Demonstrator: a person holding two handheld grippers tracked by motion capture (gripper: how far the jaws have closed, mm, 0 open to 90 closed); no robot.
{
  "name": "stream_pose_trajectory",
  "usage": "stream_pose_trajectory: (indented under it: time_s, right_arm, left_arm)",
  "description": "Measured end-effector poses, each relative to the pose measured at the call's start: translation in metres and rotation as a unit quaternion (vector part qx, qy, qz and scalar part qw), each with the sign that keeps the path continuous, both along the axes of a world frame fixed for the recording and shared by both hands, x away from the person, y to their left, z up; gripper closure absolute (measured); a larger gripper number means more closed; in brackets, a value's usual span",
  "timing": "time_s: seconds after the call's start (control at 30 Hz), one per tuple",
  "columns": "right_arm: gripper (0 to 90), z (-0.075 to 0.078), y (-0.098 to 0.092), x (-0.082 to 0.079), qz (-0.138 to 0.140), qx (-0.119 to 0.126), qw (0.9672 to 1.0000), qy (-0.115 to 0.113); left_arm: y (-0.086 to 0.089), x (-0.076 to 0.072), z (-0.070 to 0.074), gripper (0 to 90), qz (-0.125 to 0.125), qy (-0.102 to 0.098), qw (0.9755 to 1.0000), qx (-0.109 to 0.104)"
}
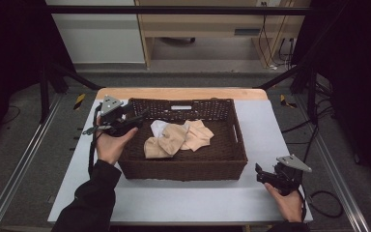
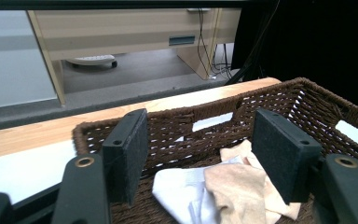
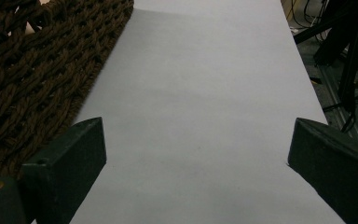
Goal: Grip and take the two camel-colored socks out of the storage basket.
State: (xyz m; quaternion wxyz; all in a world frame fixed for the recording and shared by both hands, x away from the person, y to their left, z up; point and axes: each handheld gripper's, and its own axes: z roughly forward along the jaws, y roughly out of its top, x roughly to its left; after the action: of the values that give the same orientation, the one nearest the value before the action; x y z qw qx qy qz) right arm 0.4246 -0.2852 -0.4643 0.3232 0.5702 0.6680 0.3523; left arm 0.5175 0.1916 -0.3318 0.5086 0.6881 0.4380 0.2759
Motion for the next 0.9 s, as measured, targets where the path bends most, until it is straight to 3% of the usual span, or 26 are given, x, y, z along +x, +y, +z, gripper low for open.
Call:
stream_pose_trajectory:
  time_s: [0.23, 0.5, 0.9]
  right_arm:
    - [4.6, 0.000, 0.000, 0.000, -0.001, 0.003, 1.0000, -0.001]
    - [4.6, 0.000, 0.000, 0.000, 0.000, 0.003, 1.0000, -0.001]
    - [4.7, 0.000, 0.000, 0.001, 0.002, 0.000, 1.0000, -0.001]
  left_arm:
    - [-0.018, 0.014, -0.009, 36.2, -0.006, 0.006, 0.9999, 0.014]
    - [-0.033, 0.028, -0.026, 36.5, -0.009, 0.026, 0.9992, 0.029]
    - [-0.044, 0.037, -0.060, 40.5, -0.026, 0.081, 0.9946, 0.060]
